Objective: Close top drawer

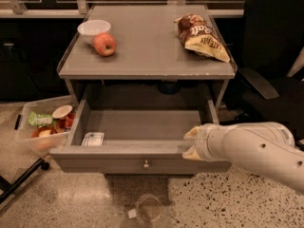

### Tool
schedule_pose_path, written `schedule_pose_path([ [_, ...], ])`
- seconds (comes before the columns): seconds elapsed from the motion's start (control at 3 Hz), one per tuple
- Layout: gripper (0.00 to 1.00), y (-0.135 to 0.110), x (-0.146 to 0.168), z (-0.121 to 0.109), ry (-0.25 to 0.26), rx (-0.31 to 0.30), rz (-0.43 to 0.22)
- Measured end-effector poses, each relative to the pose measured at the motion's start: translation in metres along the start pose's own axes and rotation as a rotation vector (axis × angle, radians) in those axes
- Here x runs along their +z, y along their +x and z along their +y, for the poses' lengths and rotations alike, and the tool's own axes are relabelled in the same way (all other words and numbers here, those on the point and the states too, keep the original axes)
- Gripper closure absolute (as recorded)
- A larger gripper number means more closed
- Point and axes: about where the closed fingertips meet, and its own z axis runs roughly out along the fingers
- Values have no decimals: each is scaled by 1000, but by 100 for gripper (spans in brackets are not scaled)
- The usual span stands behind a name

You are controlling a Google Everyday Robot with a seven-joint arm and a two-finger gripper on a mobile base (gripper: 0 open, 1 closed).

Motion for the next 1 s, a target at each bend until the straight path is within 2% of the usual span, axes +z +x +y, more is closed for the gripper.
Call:
schedule_pose_path([
  [0.33, 89, -4, 9, -20, 12, 27, 21],
  [0.67, 100, -7, 25, -33, -2, 55, 51],
  [1.0, 100, -3, 27, -30, -37, 93, 81],
])
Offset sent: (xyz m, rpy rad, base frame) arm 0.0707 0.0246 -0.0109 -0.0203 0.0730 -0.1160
